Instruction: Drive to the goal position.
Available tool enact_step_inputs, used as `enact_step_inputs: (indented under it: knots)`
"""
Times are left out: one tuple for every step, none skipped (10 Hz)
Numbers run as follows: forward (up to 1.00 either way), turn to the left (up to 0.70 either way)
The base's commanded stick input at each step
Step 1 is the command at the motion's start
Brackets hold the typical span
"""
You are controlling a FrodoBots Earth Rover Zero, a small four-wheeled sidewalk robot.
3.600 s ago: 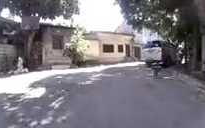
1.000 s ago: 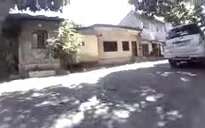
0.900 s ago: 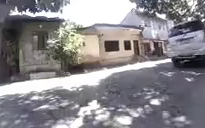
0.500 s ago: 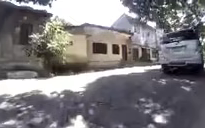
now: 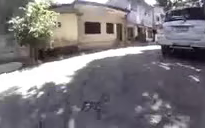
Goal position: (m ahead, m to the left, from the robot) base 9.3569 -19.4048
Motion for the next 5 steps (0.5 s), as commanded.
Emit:
enact_step_inputs:
  knots:
    - [0.0,0.08]
    - [0.0,0.01]
    - [0.0,0.39]
    - [0.0,0.28]
    - [0.0,0.16]
